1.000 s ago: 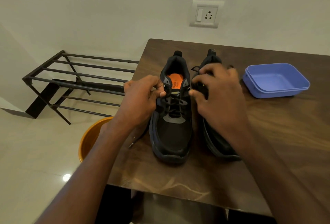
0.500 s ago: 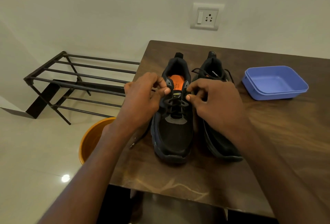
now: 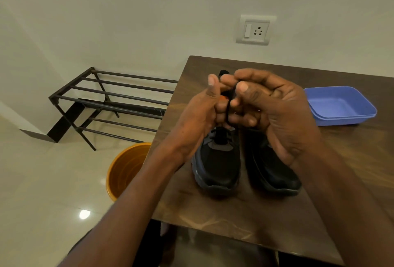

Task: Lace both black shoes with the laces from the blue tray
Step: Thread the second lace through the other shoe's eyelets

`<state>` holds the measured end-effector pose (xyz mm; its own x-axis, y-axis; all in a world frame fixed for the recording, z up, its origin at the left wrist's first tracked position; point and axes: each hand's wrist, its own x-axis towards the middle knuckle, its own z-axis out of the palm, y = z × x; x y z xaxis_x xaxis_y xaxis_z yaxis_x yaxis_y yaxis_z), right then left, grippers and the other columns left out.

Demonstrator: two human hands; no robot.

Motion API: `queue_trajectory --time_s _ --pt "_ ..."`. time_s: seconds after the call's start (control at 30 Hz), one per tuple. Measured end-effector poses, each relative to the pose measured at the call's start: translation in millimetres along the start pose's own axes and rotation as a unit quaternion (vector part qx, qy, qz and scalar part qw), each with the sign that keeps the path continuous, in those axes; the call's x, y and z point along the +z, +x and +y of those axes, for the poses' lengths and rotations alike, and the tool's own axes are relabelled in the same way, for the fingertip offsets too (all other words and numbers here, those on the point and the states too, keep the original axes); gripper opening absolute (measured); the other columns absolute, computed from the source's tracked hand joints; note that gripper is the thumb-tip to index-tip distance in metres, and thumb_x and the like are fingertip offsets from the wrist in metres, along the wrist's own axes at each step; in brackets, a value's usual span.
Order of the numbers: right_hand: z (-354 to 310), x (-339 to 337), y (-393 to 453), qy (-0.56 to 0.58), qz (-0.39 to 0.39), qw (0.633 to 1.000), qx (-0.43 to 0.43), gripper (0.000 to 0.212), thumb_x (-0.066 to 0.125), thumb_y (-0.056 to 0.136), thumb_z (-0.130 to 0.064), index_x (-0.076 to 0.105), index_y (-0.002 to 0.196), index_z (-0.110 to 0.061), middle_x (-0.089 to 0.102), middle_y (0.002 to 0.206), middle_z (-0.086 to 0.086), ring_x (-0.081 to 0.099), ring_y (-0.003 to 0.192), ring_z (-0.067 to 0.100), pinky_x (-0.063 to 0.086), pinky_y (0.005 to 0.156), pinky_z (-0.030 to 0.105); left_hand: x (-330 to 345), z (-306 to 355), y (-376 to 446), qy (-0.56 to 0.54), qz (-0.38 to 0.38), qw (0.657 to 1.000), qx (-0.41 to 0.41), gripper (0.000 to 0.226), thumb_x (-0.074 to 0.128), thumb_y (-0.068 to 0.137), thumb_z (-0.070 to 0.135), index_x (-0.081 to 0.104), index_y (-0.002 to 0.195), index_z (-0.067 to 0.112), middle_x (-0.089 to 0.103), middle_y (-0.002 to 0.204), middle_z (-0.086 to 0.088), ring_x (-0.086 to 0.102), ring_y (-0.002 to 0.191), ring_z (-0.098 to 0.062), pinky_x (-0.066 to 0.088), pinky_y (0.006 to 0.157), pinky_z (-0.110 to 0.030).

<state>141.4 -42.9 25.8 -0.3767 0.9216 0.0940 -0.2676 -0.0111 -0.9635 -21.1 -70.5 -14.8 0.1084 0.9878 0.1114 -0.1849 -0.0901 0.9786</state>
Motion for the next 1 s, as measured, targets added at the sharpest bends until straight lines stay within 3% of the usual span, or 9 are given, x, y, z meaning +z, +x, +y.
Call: queue_trajectory --time_s 0.1,0.23,0.4,0.47,0.53,0.63,0.83,0.9,1.0 --pt "-2.3 -13.4 1.9 0.003 0.078 0.997 0.011 0.016 0.067 0.096 -0.014 0.068 0.112 -0.011 0.078 0.112 0.006 0.067 0.080 0.016 0.048 0.054 0.023 -7.6 1.3 -3.1 0.034 -0.051 0.998 -0.007 0.044 0.040 0.111 0.032 0.047 0.147 0.009 0.071 0.102 -0.023 0.066 0.078 -0.034 0.050 0.070 -0.035" --pt "2.4 -41.2 9.2 -0.108 0.235 0.966 0.002 0.009 0.065 0.098 -0.011 0.070 0.104 -0.014 0.079 0.093 0.007 0.066 0.069 0.009 0.048 0.056 0.019 -18.7 1.9 -3.6 0.004 0.015 1.000 0.003 0.035 0.054 0.104 0.011 0.055 0.138 0.005 0.067 0.080 -0.012 0.056 0.063 -0.024 0.052 0.062 -0.028" --pt "14.6 -63.3 9.8 -0.626 0.237 0.743 0.014 0.019 0.063 0.097 -0.023 0.069 0.115 -0.020 0.061 0.119 0.008 0.057 0.112 0.027 0.040 0.085 0.032 -28.6 1.0 -2.1 -0.051 0.116 0.992 0.020 0.024 0.054 0.103 0.008 0.059 0.126 0.009 0.064 0.074 -0.004 0.048 0.058 -0.014 0.044 0.051 -0.021" --pt "19.3 -49.9 9.3 -0.620 0.180 0.761 -0.064 0.025 0.065 0.098 -0.033 0.069 0.121 -0.023 0.054 0.126 0.004 0.049 0.119 0.024 0.041 0.092 0.032 -25.0 -3.2 -0.7 -0.016 0.125 0.992 0.021 0.020 0.057 0.103 0.009 0.060 0.122 0.010 0.064 0.075 -0.004 0.047 0.055 -0.013 0.042 0.050 -0.021" --pt "22.9 -32.0 9.0 -0.535 0.086 0.831 -0.126 0.023 0.064 0.098 -0.041 0.072 0.116 -0.030 0.062 0.116 -0.006 0.057 0.105 0.012 0.051 0.090 0.031 -19.5 -7.1 0.3 0.011 0.115 0.993 0.019 0.020 0.060 0.102 0.011 0.060 0.122 0.009 0.066 0.078 -0.007 0.048 0.055 -0.014 0.042 0.051 -0.021" --pt "27.3 -18.0 7.4 -0.449 0.004 0.887 -0.111 0.009 0.070 0.096 -0.031 0.076 0.103 -0.031 0.070 0.093 -0.020 0.066 0.086 -0.001 0.052 0.078 0.014 -14.8 -10.1 0.1 0.024 0.099 0.995 0.011 0.026 0.064 0.101 0.014 0.059 0.125 0.007 0.068 0.081 -0.009 0.051 0.056 -0.015 0.042 0.052 -0.023" --pt "22.9 -41.0 11.1 -0.571 0.221 0.790 -0.045 0.018 0.068 0.098 -0.032 0.076 0.111 -0.021 0.070 0.094 -0.007 0.060 0.080 0.004 0.046 0.073 0.021 -25.8 -8.8 0.4 0.023 0.129 0.991 0.020 0.018 0.059 0.104 0.011 0.061 0.121 0.010 0.068 0.080 -0.007 0.051 0.055 -0.015 0.044 0.052 -0.023" --pt "25.9 -41.2 11.0 -0.636 0.208 0.741 -0.050 0.033 0.069 0.096 -0.029 0.068 0.128 -0.020 0.067 0.123 0.002 0.058 0.111 0.021 0.047 0.090 0.036 -29.4 -9.7 0.8 0.029 0.147 0.989 0.020 0.016 0.060 0.103 0.012 0.062 0.119 0.012 0.068 0.078 -0.005 0.049 0.052 -0.013 0.041 0.049 -0.023" --pt "32.0 -21.5 9.7 -0.633 0.121 0.744 -0.176 0.055 0.072 0.090 -0.032 0.057 0.141 -0.021 0.052 0.145 0.001 0.042 0.137 0.026 0.041 0.106 0.050 -28.1 -10.1 1.3 0.055 0.140 0.988 0.022 0.020 0.064 0.102 0.015 0.060 0.120 0.007 0.068 0.077 -0.006 0.048 0.048 -0.011 0.037 0.046 -0.021"
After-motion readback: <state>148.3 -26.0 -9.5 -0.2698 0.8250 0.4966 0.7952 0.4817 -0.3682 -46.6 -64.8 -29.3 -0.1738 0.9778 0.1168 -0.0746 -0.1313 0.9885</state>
